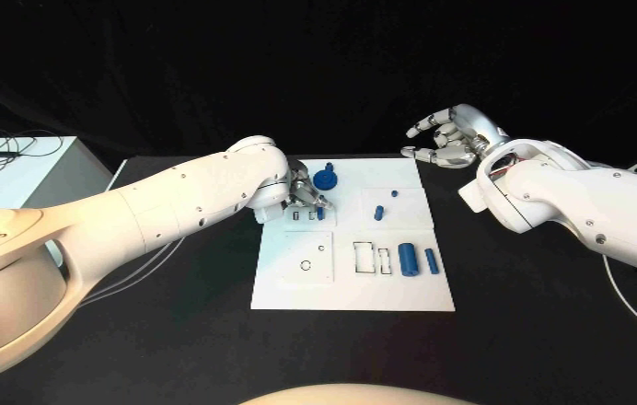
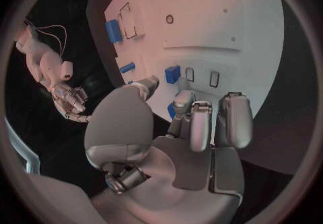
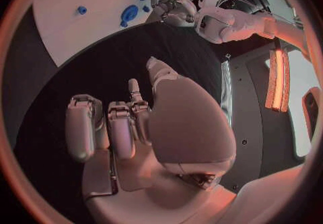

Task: Assemble the parts on the task board

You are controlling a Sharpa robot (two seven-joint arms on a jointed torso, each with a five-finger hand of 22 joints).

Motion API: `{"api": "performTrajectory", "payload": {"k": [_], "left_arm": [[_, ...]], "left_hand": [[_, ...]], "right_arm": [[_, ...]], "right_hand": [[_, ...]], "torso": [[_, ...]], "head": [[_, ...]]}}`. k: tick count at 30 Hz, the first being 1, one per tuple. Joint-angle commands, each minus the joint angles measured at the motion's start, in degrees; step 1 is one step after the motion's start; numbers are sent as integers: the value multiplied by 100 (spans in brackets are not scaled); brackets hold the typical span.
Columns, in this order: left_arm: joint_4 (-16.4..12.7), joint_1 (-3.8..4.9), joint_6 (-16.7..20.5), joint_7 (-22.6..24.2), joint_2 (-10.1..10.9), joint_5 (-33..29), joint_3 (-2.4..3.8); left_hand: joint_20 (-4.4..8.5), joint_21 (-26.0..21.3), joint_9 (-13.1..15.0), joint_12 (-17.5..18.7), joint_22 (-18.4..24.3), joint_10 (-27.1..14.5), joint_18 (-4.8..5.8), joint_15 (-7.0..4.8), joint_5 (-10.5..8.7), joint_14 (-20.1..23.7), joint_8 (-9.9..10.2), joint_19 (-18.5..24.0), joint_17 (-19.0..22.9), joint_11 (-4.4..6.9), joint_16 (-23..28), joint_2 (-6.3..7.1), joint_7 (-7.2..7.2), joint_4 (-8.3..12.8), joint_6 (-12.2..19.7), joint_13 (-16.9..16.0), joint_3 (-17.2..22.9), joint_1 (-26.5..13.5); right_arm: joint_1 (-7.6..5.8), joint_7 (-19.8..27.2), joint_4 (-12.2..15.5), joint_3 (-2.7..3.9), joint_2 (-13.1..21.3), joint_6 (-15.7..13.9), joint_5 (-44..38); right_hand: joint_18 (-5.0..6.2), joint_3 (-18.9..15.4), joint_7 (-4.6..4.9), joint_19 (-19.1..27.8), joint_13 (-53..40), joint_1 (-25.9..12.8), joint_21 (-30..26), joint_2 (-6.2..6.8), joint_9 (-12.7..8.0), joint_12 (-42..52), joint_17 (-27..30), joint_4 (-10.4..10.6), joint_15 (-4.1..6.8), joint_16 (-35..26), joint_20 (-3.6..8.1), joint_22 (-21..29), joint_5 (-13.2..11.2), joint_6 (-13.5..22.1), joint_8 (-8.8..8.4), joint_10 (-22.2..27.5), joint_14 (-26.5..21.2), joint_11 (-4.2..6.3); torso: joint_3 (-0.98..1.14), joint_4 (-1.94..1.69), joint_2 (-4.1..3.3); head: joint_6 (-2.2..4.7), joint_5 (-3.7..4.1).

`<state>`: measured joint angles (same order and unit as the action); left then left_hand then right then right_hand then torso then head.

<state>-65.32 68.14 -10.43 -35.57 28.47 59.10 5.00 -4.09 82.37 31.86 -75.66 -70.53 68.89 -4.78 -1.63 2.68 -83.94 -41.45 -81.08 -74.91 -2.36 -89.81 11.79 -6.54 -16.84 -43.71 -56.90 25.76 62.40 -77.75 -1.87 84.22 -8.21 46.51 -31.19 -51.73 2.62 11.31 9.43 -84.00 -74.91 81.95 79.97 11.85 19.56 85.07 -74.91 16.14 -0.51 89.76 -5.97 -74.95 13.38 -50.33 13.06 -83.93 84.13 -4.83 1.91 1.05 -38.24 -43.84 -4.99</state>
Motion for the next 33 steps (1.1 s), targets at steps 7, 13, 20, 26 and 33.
{"api": "performTrajectory", "payload": {"k": [7,13,20,26,33], "left_arm": [[33,11,-200,-7,-31,-2,-6],[40,10,-252,-9,-43,-7,-11],[41,9,-293,-3,-58,-9,-17],[38,9,-305,1,-64,-12,-21],[25,9,-283,13,-57,-41,-23]], "left_hand": [[1,39,40,36,-16,-41,104,21,19,-606,41,-33,-1509,11,-19,-82,4,8,45,-5,-11,21],[-1,43,76,37,-22,-48,104,21,21,-606,47,-32,-1509,12,-19,-106,4,13,40,-10,40,112],[-4,50,199,69,-34,-88,104,19,22,-606,108,-25,-1509,15,-19,-32,4,13,29,3,560,267],[-6,53,238,74,-39,-91,105,23,18,-606,122,-24,-1509,10,-19,37,-2,9,18,5,680,223],[-6,49,285,75,-31,-87,102,17,21,-606,111,-17,-1509,22,-19,46,14,26,-15,-3,814,248]], "right_arm": [[-1,17,2,2,-13,81,-51],[-1,13,-5,2,-17,86,-51],[-1,4,-15,2,-35,87,-59],[0,-13,-21,2,-42,89,-82],[0,-43,-24,2,-47,102,-139]], "right_hand": [[-5,6,7,-217,-1007,-51,-32,-4,7,-2,-1509,34,23,24,5,-647,-46,52,15,-68,587,13],[-5,6,7,-217,-1007,-51,-32,-4,7,-2,-1509,34,23,24,5,-647,-46,52,15,-68,587,13],[-5,6,6,-216,-1008,-56,-36,-10,9,-1,-1509,33,23,24,5,-644,-47,52,21,-69,587,14],[-4,8,5,-216,-1001,-58,-37,-16,10,-8,-1509,31,24,24,5,-643,-46,52,26,-62,587,15],[-5,16,4,-218,-999,-42,-33,-21,12,-10,-1509,18,24,24,6,-647,-50,55,32,-59,587,16]], "torso": [[-1,-12,1],[-4,-12,5],[-1,-16,5],[0,-16,5],[1,-10,6]], "head": [[-32,15],[-53,16],[-61,20],[-68,16],[-78,13]]}}
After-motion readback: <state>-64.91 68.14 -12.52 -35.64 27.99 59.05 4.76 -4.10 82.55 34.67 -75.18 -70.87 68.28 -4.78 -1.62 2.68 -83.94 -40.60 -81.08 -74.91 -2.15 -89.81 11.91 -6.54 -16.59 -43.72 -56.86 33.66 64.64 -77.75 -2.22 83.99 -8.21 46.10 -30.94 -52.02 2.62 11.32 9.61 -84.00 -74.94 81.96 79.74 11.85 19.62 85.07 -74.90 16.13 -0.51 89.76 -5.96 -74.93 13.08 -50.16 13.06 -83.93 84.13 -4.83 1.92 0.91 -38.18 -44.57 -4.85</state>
